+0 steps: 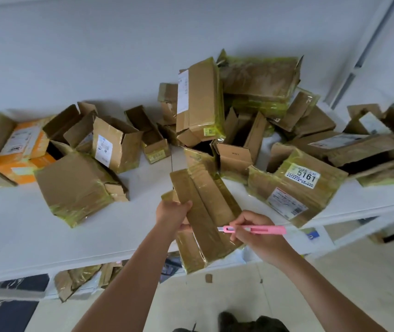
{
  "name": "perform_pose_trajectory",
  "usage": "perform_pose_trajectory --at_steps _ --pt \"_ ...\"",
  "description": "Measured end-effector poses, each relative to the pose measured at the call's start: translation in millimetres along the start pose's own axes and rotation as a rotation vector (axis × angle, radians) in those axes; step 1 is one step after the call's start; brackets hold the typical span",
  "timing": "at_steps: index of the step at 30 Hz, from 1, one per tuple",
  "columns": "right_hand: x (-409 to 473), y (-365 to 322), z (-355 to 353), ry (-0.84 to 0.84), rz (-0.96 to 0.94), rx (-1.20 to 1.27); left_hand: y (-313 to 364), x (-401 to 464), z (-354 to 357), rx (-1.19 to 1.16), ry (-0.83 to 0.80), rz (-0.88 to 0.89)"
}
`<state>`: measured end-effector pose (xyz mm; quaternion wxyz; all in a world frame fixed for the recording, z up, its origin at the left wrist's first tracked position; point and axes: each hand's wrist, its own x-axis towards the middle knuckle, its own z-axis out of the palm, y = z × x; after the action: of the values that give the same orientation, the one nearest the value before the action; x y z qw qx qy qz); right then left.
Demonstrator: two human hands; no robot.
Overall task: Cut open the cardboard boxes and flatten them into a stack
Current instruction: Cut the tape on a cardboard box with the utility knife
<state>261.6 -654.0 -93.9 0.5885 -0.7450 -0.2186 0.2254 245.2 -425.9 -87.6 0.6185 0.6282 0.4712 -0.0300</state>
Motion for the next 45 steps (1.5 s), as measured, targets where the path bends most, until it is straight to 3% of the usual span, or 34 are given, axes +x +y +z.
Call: perform_pose_trajectory --at_steps 6,22,45 --pt "9 -6 2 -0.020 0.054 -0.013 -4 0 -8 0.028 -0.111 0.100" --pt "-13 -8 30 0.100 -0.225 -0.420 7 -5 -2 0.180 -0.075 0.217" --pt "-32 -15 42 0.228 -0.272 -0.385 6 1 1 0.181 -0.081 0.193"
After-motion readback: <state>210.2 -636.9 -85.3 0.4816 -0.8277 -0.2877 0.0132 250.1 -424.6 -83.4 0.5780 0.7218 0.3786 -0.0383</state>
